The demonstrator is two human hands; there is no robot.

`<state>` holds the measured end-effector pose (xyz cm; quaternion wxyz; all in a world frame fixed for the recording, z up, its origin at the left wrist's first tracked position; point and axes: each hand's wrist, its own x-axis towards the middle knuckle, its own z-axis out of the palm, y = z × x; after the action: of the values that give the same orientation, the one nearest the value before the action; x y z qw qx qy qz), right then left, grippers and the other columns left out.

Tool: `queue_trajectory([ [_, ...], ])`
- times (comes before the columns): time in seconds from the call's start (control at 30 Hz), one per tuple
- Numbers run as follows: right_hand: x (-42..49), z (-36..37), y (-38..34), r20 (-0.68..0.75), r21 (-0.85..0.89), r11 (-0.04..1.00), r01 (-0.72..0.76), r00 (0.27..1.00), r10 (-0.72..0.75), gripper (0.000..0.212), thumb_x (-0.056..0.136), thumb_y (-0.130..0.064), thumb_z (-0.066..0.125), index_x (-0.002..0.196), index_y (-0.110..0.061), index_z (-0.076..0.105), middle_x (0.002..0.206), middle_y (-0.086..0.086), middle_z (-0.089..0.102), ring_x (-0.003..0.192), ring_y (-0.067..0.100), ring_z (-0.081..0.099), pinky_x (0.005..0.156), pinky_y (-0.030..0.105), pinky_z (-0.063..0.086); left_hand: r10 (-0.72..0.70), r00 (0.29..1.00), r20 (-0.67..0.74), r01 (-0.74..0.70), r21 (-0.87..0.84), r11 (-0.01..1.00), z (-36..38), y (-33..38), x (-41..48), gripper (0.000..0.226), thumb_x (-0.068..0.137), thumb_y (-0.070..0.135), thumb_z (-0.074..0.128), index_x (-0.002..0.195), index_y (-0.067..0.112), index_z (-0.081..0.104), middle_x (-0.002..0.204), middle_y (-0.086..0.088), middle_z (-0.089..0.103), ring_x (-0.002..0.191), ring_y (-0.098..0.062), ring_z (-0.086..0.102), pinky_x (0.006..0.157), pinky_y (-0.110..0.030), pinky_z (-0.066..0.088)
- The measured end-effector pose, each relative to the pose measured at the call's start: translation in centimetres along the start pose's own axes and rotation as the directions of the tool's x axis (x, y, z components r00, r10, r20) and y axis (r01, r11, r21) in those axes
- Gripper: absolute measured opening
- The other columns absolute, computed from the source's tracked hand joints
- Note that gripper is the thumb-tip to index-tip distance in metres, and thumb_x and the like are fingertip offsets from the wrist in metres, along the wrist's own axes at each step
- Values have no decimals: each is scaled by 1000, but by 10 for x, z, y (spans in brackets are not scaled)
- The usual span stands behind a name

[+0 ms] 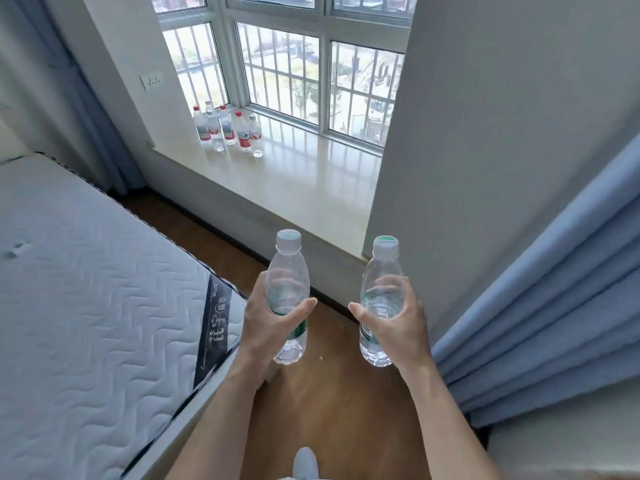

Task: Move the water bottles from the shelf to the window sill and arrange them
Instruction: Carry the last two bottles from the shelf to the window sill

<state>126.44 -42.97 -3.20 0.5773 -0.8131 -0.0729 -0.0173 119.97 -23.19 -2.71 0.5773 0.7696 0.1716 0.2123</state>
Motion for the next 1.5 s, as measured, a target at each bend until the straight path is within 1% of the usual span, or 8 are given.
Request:
queue_trajectory([
  [0.23, 79, 67, -14, 37, -11, 1000, 19, 999, -18, 52, 61, -30, 94, 98, -34, 57, 98, -11, 68, 84, -1, 66, 68, 10, 50, 21, 999, -26, -22, -23, 1000, -23, -13, 98, 41, 67, 28, 86, 97, 32, 58, 88, 10, 66, 82, -12, 66, 75, -34, 57],
  [0.37, 120, 92, -13, 82, -8, 1000, 29, 996, -28, 52, 62, -28, 94, 97, -34, 56, 97, -12, 68, 82, -2, 66, 66, 8, 48, 21, 998, -58, -21, -4, 1000, -24, -26, 140, 45, 67, 30, 87, 97, 41, 56, 90, 13, 65, 84, -10, 66, 74, -30, 57],
  [0.5, 166, 116, -9, 137, -5, 999, 37, 990, -36, 55, 63, -32, 93, 101, -36, 54, 97, -13, 67, 83, -2, 67, 66, 14, 53, 31, 995, -95, -26, 45, 999, -19, -39, 182, 55, 69, 29, 87, 98, 57, 49, 92, 23, 62, 90, -1, 64, 69, -16, 54],
  [0.6, 209, 136, -4, 183, 6, 999, 44, 982, -45, 55, 63, -34, 93, 102, -35, 54, 98, -18, 65, 85, -3, 66, 69, 17, 54, 24, 990, -142, -14, 75, 997, -13, -50, 219, 54, 69, 32, 85, 102, 52, 48, 94, 19, 61, 92, 0, 62, 69, -13, 53],
  [0.73, 277, 160, 0, 247, 26, 999, 40, 968, -46, 59, 58, -48, 89, 103, -35, 53, 96, -21, 65, 86, 5, 69, 75, 33, 59, 57, 985, -164, -28, 175, 984, -1, -59, 273, 60, 68, 40, 85, 106, 59, 43, 99, 26, 57, 99, 3, 59, 71, -4, 48],
  [0.9, 377, 191, -9, 360, 63, 995, 80, 928, -98, 56, 61, -38, 92, 102, -32, 53, 92, -23, 67, 84, 4, 68, 78, 37, 58, -1, 960, -281, 50, 167, 985, 15, -57, 352, 57, 68, 39, 86, 113, 38, 51, 101, 17, 62, 94, -2, 62, 75, -14, 53],
  [1.07, 447, 227, -22, 458, 111, 990, 89, 879, -131, 57, 59, -43, 90, 102, -32, 53, 95, -22, 66, 80, 9, 70, 75, 42, 59, -23, 913, -407, 93, 154, 984, 15, -55, 409, 65, 66, 37, 87, 117, 44, 47, 108, 21, 59, 102, 0, 58, 78, -12, 49],
  [1.5, 524, 358, -44, 673, 125, 977, 172, 709, -210, 51, 66, -33, 91, 101, -32, 54, 94, -28, 65, 82, 0, 66, 69, 18, 49, -87, 771, -631, 218, 134, 967, -41, -86, 487, 61, 68, 17, 88, 108, 43, 48, 105, 28, 55, 101, 20, 51, 78, 4, 38],
])
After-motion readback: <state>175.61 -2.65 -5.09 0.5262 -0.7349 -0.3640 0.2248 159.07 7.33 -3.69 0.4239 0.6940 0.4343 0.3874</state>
